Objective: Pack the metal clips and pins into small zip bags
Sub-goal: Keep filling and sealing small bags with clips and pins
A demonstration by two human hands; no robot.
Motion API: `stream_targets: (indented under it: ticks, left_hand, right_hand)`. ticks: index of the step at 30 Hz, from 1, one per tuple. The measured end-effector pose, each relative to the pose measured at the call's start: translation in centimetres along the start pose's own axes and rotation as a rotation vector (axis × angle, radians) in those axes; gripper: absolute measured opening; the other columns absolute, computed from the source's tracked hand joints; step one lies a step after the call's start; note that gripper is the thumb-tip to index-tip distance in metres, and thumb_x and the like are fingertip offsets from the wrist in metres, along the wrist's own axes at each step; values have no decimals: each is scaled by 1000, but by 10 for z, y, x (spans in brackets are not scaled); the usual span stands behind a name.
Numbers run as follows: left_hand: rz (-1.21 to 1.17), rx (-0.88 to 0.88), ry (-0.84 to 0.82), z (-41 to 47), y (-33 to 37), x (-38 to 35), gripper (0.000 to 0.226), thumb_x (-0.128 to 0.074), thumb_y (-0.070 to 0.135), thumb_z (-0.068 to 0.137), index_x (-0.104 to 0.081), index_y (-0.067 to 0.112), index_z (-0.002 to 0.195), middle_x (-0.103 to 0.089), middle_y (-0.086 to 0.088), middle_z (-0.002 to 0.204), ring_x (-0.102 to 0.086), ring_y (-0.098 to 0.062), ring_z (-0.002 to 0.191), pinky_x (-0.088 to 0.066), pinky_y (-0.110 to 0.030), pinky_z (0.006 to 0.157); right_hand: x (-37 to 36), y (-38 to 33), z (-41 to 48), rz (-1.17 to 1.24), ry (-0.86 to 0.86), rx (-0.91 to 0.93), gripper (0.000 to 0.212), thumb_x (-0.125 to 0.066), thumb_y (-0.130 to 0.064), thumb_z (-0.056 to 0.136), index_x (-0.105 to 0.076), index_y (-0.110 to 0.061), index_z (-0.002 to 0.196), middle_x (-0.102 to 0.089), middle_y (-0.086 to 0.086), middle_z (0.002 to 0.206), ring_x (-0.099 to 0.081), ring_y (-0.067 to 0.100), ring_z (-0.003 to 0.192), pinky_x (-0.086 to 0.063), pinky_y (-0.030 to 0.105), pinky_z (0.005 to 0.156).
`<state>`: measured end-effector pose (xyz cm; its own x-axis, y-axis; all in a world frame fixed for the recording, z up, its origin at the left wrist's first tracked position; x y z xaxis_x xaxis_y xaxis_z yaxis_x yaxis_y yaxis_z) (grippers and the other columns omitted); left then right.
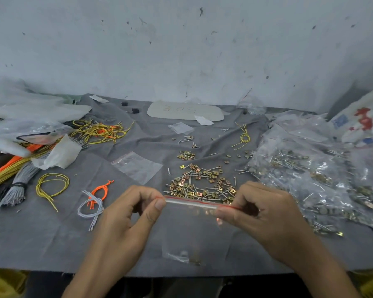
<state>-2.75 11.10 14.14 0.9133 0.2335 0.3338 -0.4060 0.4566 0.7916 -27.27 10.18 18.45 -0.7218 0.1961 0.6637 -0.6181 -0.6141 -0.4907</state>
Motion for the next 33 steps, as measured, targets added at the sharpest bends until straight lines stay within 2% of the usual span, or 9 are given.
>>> stream_targets:
  ticks: [5, 9, 12, 14, 19, 23, 26, 28, 33]
  left_hand:
    - [-218, 108, -106, 3, -3, -10, 24, -71, 49, 74, -69, 29, 87, -56, 10, 68, -47, 0, 63, -39, -11, 61]
    - [-129, 105, -183, 2, -4, -14, 18, -75, 51, 75, -75, 37, 86, -55, 7, 65, -45, -2, 62, -36, -17, 58]
    - [-71, 32, -169, 1, -1, -16, 17, -71, 53, 79, -73, 36, 83, -56, 11, 67, -48, -1, 62, -38, -15, 60]
    - [-63, 3, -148, 1, 1, -18, 21, -66, 55, 80, -72, 35, 82, -58, 6, 71, -52, -9, 66, -41, -19, 65]
    - [-40, -64, -130, 1, 7, -24, 20, -66, 54, 82, -71, 35, 80, -55, 4, 69, -51, -10, 65, -41, -20, 66]
    - [-32, -66, -99, 4, 10, -22, 18, -69, 56, 76, -75, 41, 85, -59, 4, 71, -53, -9, 65, -42, -17, 66]
    - [-47, -83, -137, 5, 14, -27, 24, -72, 55, 74, -76, 42, 94, -68, 7, 83, -56, -17, 69, -45, -19, 66]
    - [-81, -94, -143, 5, 15, -31, 19, -73, 51, 77, -77, 37, 88, -70, 3, 82, -59, -18, 68, -46, -22, 64]
    - [-136, -103, -104, 6, 13, -33, 11, -77, 43, 79, -76, 32, 81, -69, 2, 77, -64, -17, 69, -48, -22, 67]
  right_hand:
    - [2, 2, 1, 48, -60, 2, 37, -67, -60, 84, -65, -26, 71, -60, -14, 74, -57, 8, 67, -39, 15, 59]
    - [0, 4, 0, 76, -96, -9, 34, -66, -59, 85, -67, -26, 76, -62, -13, 78, -61, 12, 72, -47, 26, 63]
    - [-2, 3, -2, 67, -145, -35, 24, -65, -55, 87, -70, -32, 90, -65, -19, 89, -63, 7, 83, -47, 17, 70]
    - [-8, -1, -2, 76, -210, -33, 23, -64, -54, 88, -70, -35, 100, -66, -22, 97, -65, 4, 92, -48, 16, 76]
    - [-22, -9, 2, 43, -256, 16, 24, -56, -51, 93, -68, -30, 95, -64, -17, 91, -62, 6, 89, -51, 28, 77]
    - [-22, -12, 4, 49, -226, 38, 18, -55, -42, 95, -64, -27, 89, -60, -15, 85, -57, 7, 82, -47, 25, 72]
    - [-21, -14, 4, 51, -231, 51, 16, -58, -38, 96, -64, -25, 87, -57, -14, 82, -55, 5, 77, -43, 21, 68]
    - [-22, -13, 4, 48, -255, 58, 16, -60, -37, 97, -64, -25, 87, -56, -14, 81, -54, 6, 75, -43, 21, 66]
    - [-19, -4, 3, 126, -208, 4, 13, -69, -37, 91, -68, -25, 88, -64, -14, 82, -59, 4, 75, -40, 10, 65]
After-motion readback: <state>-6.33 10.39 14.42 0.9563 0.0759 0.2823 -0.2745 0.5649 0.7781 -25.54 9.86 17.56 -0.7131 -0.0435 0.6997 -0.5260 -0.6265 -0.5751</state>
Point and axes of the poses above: each hand's wrist, its own z-axis towards the middle knuckle, its own x-axis out of the back of the hand, y = z × x, the point moved 4 cm from there along z, towards the middle knuckle
